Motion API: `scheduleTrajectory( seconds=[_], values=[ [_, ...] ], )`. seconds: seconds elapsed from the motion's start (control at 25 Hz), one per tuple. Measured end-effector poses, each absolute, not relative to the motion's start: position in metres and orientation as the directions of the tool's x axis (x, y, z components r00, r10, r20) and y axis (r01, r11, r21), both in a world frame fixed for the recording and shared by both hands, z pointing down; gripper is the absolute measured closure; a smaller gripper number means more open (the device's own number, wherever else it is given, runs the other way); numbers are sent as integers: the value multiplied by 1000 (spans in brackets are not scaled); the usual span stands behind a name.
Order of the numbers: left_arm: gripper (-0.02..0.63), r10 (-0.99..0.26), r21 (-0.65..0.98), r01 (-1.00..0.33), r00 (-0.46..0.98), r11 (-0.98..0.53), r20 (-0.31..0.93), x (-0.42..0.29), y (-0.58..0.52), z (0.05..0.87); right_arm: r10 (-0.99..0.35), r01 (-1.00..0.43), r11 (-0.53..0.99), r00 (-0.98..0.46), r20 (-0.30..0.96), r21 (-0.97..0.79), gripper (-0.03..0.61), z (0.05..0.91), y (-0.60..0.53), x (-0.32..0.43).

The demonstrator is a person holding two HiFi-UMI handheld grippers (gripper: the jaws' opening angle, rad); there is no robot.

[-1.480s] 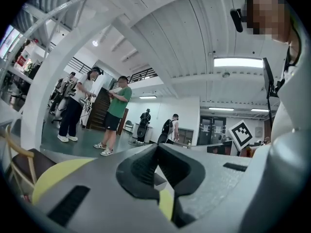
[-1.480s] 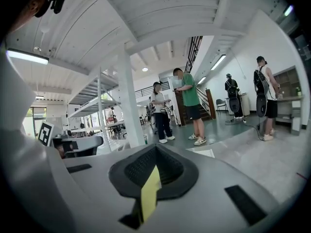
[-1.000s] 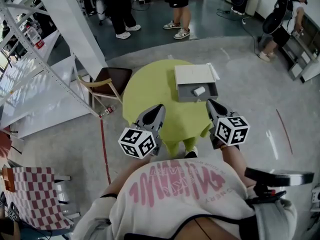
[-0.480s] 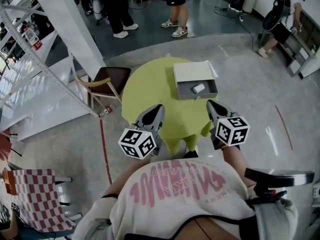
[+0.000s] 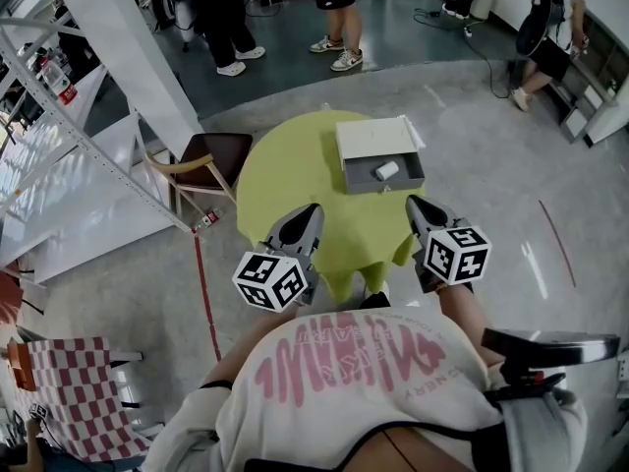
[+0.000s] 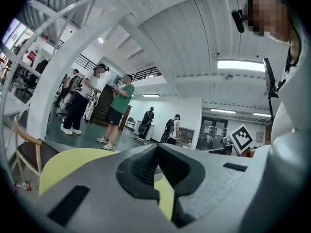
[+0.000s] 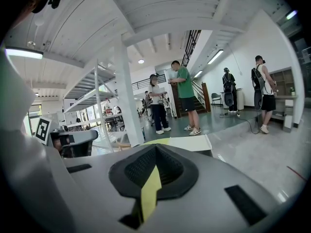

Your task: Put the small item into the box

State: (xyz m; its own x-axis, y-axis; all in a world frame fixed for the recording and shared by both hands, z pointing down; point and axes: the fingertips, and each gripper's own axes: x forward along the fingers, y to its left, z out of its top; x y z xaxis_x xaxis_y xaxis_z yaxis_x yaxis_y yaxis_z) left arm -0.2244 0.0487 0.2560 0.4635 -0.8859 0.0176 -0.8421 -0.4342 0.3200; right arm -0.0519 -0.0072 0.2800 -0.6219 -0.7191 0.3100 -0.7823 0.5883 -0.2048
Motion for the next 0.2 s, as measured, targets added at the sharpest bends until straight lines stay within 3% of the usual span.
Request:
scheduleTrajectory(
  seconds=[0.2],
  values=[
    [606,-886,322,-842,463,-433,19,-225,47,260,-720,-785,585,-619,314,-205,574,284,-10,-51]
  ],
)
